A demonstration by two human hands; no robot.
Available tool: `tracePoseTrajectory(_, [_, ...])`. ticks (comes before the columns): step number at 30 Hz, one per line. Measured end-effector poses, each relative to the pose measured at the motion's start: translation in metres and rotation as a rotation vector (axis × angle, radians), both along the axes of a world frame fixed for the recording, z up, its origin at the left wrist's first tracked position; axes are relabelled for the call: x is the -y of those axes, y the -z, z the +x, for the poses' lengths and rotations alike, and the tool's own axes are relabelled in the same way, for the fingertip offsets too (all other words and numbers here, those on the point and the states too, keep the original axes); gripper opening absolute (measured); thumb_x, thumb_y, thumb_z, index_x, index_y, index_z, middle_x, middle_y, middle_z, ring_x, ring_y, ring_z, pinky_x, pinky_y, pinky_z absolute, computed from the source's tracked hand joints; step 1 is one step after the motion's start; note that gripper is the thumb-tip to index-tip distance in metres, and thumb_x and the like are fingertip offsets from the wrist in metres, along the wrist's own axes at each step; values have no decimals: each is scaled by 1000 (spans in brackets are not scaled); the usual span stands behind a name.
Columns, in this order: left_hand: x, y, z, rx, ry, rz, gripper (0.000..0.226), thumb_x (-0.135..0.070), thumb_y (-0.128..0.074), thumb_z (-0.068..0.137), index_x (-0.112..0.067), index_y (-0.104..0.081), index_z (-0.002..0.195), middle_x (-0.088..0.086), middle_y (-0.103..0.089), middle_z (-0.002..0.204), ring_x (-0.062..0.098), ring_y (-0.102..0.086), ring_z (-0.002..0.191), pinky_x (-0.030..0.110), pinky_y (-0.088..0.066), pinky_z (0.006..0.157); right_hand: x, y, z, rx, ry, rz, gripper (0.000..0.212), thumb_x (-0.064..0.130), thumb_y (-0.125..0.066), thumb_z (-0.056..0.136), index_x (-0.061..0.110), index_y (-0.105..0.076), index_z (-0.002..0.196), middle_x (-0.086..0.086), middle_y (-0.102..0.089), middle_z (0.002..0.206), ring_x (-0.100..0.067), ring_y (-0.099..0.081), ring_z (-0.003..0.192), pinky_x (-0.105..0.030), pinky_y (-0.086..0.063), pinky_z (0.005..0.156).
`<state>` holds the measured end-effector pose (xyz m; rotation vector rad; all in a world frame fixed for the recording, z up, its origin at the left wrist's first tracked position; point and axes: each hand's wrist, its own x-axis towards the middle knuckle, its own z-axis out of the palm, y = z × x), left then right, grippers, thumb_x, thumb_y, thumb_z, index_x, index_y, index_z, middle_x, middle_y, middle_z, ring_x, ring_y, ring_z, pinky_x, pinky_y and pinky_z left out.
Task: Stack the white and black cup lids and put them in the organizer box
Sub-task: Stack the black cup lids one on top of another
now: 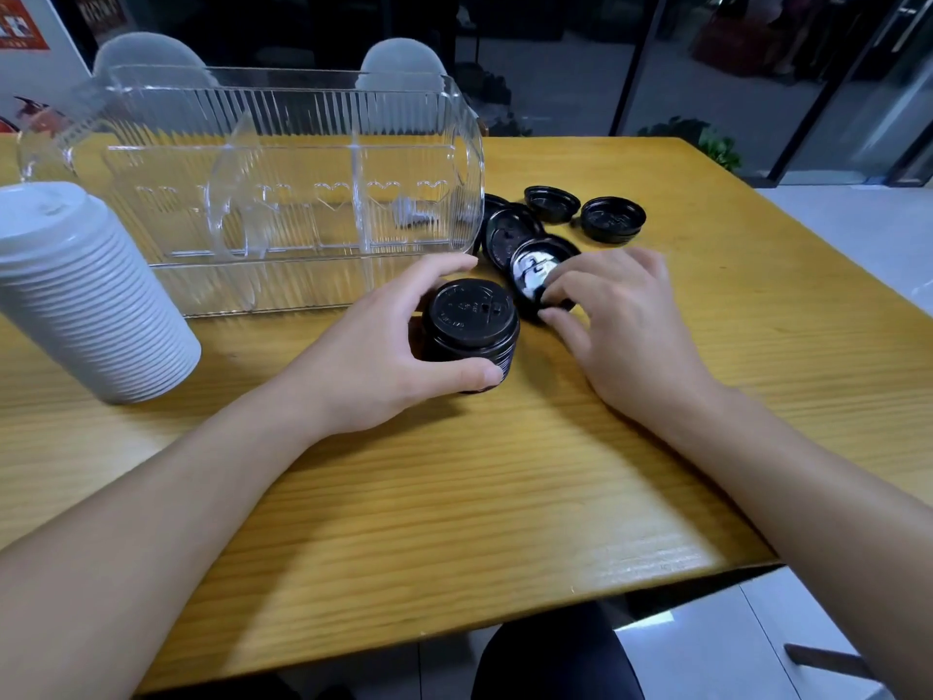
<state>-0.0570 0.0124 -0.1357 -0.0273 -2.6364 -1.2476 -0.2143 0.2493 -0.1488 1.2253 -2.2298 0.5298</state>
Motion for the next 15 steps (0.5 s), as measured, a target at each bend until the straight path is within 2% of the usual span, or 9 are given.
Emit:
tracePoseTrajectory(4, [-1,-1,1,-6,1,-39,97,-73,-91,74,-48,-54,159,-33,-64,150,-4,-60,143,43,-49,125,-1,3,6,1,-111,28,7,17,-82,97,15,-76,100,3,-76,117,-29,-69,110,-46,-41,105])
tracePoseTrajectory(7, [0,-1,0,-2,1,-45,95,-73,-91,74,-48,-55,158,-32,-66,148,-3,-62,142,44,-50,124,-1,2,3,109,-123,-38,9,16,-85,96,16,-77,99,4,-76,115,-27,-68,109,-42,-42,99])
tracePoseTrajectory(12, [1,-3,0,9,3,-44,86,-58,-99,82,-45,-57,157,-29,-69,144,-2,-65,139,45,-51,123,1,0,0,266,-130,-129,16,19,-92,91,17,-77,94,6,-78,106,-21,-72,102,-47,-51,98])
tracePoseTrajectory(15, [0,-3,0,12,0,-48,86,-56,-100,83,-44,-57,157,-29,-69,144,-1,-65,139,45,-51,123,0,-5,0,416,-121,-217,23,27,-97,87,19,-75,88,8,-77,97,-15,-72,94,-41,-56,89])
